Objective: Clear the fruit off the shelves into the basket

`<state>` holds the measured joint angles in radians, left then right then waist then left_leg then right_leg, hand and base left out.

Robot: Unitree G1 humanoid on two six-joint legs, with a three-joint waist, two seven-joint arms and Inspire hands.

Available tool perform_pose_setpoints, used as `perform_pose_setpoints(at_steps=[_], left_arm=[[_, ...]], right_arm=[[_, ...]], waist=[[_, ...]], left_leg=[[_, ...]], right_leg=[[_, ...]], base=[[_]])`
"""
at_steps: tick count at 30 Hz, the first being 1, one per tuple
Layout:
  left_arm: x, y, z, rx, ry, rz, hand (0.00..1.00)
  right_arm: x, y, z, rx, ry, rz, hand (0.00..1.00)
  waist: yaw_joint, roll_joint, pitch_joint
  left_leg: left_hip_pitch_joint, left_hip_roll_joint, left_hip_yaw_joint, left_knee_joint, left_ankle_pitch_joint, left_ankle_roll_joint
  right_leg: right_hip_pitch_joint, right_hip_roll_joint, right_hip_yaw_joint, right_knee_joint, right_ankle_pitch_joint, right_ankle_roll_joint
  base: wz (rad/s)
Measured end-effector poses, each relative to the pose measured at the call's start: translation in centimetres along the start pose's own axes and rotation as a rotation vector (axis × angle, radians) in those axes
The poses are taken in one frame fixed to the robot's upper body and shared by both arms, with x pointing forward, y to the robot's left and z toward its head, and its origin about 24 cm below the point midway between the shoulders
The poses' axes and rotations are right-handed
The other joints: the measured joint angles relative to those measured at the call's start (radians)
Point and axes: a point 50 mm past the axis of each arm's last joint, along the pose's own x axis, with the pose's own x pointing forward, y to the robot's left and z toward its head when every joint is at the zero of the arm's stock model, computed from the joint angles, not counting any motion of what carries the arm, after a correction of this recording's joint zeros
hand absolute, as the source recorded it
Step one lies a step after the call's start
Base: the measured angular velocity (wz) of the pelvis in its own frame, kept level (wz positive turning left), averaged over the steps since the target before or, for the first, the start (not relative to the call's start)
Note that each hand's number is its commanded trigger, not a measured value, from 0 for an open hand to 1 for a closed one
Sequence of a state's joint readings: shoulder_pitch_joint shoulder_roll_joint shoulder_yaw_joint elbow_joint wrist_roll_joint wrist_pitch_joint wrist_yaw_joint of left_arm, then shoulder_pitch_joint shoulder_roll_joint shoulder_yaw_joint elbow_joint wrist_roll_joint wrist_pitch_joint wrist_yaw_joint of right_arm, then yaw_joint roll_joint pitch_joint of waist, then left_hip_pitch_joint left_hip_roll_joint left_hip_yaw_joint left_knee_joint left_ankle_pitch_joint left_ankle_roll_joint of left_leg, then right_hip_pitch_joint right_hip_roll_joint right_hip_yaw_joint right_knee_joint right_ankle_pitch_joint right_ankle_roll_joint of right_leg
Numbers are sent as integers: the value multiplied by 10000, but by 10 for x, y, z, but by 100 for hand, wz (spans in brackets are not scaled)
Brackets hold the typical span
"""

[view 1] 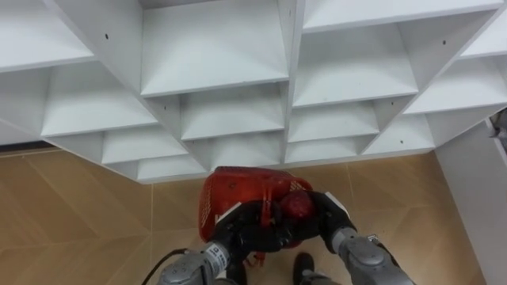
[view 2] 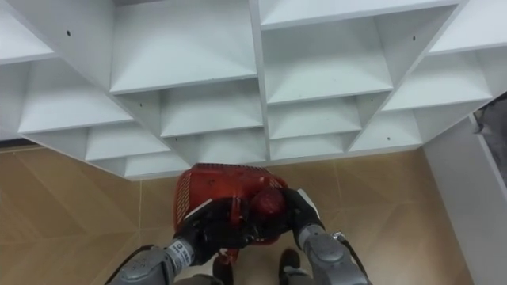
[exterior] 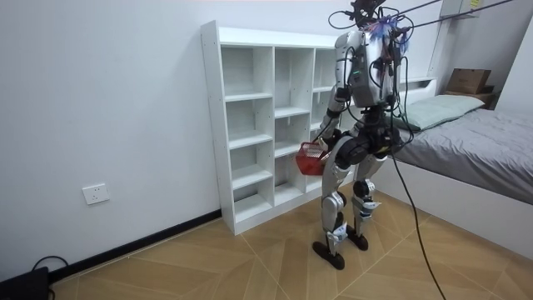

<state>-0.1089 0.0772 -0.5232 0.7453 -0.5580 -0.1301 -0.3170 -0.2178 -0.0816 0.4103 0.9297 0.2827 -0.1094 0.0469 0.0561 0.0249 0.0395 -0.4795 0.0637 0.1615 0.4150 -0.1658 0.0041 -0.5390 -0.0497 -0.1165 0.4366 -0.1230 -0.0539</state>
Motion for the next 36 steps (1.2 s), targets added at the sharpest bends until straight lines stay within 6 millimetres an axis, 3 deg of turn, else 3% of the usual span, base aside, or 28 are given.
perform_pose_setpoints(at_steps=[6,7,8,9,10,36], left_arm=[[1,-2,2,123,36,-258,100],[1,-2,2,116,55,-272,100],[1,-2,1,105,68,-280,100],[1,-2,1,98,71,-282,100],[1,-2,1,87,71,-292,100],[4,-1,7,91,71,-397,100]], right_arm=[[0,-1,0,-62,51,8,100],[0,-2,0,-70,62,32,93],[0,-2,-1,-69,69,38,77],[0,-2,-1,-69,70,38,54],[0,-2,0,-69,67,38,0],[2,-1,5,-97,-48,176,0]], waist=[[-43,51,31],[-44,69,41],[-36,81,49],[-34,84,51],[-28,89,54],[-65,90,55]], left_leg=[[14,4,33,-29,1,0],[17,5,40,-41,1,0],[18,7,44,-47,0,-1],[18,7,46,-54,0,-2],[16,6,45,-62,0,-2],[-4,0,15,-33,-4,-5]], right_leg=[[7,15,10,-35,2,0],[3,16,14,-39,2,0],[-1,19,22,-40,1,0],[-6,20,28,-41,1,0],[-21,19,36,-38,1,0],[-35,16,49,-20,0,1]], base=[[0],[0],[0],[0],[0],[0]])
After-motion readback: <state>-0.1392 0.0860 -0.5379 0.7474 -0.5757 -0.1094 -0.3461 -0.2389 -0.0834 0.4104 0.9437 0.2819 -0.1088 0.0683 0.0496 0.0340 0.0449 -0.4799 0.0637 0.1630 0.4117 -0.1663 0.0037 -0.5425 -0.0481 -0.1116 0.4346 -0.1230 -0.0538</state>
